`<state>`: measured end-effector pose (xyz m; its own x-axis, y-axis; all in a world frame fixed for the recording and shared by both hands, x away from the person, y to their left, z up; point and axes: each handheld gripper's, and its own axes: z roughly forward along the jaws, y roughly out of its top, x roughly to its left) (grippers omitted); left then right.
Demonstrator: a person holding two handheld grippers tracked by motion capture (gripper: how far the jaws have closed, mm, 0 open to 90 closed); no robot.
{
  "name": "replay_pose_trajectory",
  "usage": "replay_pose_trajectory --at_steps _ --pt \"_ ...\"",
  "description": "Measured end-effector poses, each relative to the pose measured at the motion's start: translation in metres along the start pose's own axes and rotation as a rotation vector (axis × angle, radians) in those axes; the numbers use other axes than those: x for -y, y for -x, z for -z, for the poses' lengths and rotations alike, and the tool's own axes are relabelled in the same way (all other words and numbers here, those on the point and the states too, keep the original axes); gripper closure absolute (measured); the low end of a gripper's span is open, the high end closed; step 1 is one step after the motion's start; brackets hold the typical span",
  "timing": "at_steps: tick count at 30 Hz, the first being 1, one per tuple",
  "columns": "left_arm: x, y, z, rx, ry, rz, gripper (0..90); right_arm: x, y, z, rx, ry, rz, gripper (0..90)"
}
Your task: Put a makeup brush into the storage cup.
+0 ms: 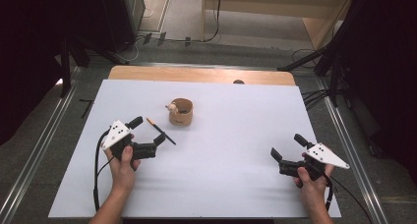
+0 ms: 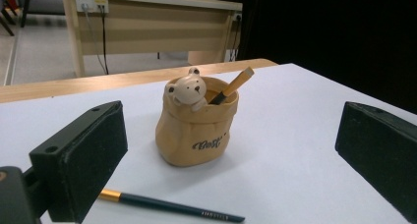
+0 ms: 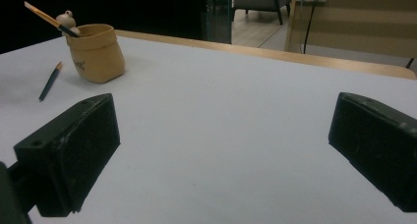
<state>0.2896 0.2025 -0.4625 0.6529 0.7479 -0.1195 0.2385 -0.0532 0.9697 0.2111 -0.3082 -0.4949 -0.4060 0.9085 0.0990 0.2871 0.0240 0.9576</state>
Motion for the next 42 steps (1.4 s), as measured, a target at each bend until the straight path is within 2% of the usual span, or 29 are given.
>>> replay_pose_trajectory --at_steps 5,11,18,25,29,36,42 --pt "0.006 -0.002 0.017 -0.016 0.011 -0.026 0.0 0.000 0.001 0.000 0.002 0.000 0.001 0.0" --pt "0.015 -0.008 0.034 -0.046 0.000 -0.046 0.0 0.000 0.001 0.000 0.005 0.001 0.000 0.0" --pt "0.025 -0.019 0.059 -0.078 0.003 -0.041 0.0 0.000 0.001 0.000 0.004 -0.001 0.007 0.0" --pt "0.033 -0.023 0.080 -0.105 -0.007 -0.042 0.0 0.001 0.002 0.000 0.002 0.001 0.004 0.0" --pt "0.037 -0.024 0.091 -0.121 -0.022 -0.059 0.0 0.002 0.002 0.000 -0.003 -0.001 0.009 0.8" --pt "0.038 -0.029 0.096 -0.140 -0.014 -0.050 0.0 0.002 0.002 0.001 0.001 0.001 0.008 0.9" --pt "0.035 -0.022 0.090 -0.129 -0.012 -0.048 0.0 0.000 0.002 0.001 0.002 0.007 0.010 0.9"
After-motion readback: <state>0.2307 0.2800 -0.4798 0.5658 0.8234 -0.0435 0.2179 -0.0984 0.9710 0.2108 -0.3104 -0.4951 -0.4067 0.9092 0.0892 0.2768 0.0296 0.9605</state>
